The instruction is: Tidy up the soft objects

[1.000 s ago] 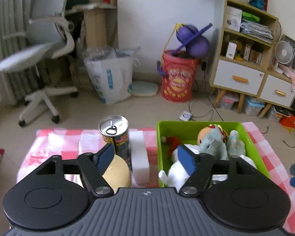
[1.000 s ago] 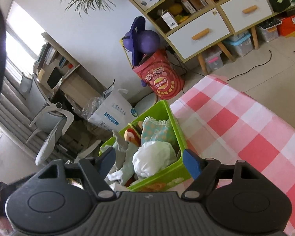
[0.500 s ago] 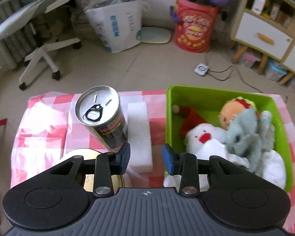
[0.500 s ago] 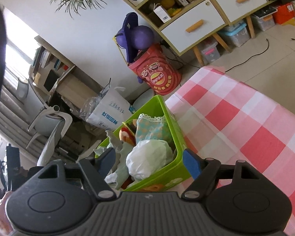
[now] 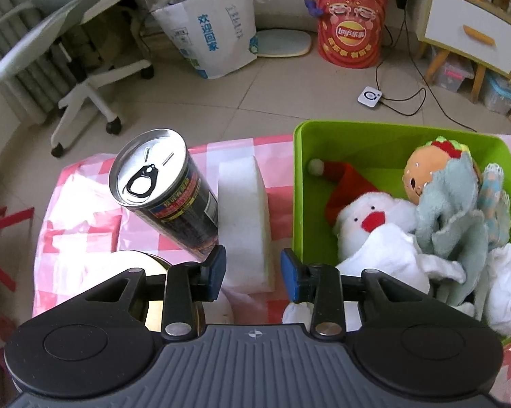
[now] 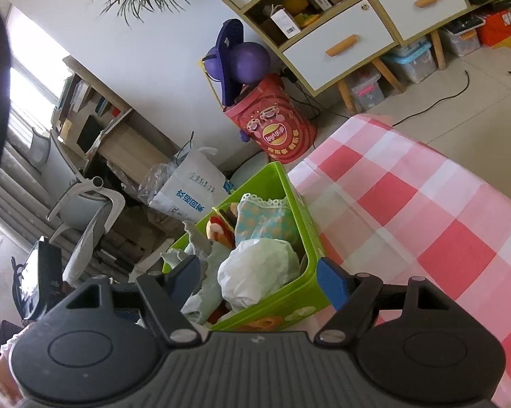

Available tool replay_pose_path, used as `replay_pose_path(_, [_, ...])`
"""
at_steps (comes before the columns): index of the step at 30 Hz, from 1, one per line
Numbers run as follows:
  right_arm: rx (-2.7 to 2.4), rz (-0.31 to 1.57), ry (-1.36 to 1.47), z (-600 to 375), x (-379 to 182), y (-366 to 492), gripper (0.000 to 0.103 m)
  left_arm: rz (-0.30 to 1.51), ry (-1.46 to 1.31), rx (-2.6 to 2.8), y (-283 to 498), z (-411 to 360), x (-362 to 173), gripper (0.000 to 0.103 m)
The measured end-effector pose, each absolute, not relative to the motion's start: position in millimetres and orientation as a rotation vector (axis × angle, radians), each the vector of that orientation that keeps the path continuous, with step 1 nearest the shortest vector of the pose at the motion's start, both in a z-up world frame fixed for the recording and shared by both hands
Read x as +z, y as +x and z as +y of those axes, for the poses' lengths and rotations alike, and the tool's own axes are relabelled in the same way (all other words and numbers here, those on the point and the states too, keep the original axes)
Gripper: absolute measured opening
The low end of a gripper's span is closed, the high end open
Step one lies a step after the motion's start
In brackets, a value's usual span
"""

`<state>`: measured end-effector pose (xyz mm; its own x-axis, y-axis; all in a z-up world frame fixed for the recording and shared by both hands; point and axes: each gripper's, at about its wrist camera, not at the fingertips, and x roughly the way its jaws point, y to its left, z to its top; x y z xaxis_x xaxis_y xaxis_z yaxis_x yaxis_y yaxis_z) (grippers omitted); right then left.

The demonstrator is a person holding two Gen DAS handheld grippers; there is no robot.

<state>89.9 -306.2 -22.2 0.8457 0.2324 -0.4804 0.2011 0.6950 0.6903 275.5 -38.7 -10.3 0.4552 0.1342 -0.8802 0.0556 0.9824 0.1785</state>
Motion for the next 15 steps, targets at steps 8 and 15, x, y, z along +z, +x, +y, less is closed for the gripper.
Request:
replay_pose_path(8, [0.021,0.573,0.825,-307,-21,88,0.050,1.063,0.213,0.071,268,-37,-11,0.013])
replay_pose_path(15, [0.018,0.561,0.831,-310,-18,87,0.050,0.995,0.184,0.052,262,-35,8,0.000])
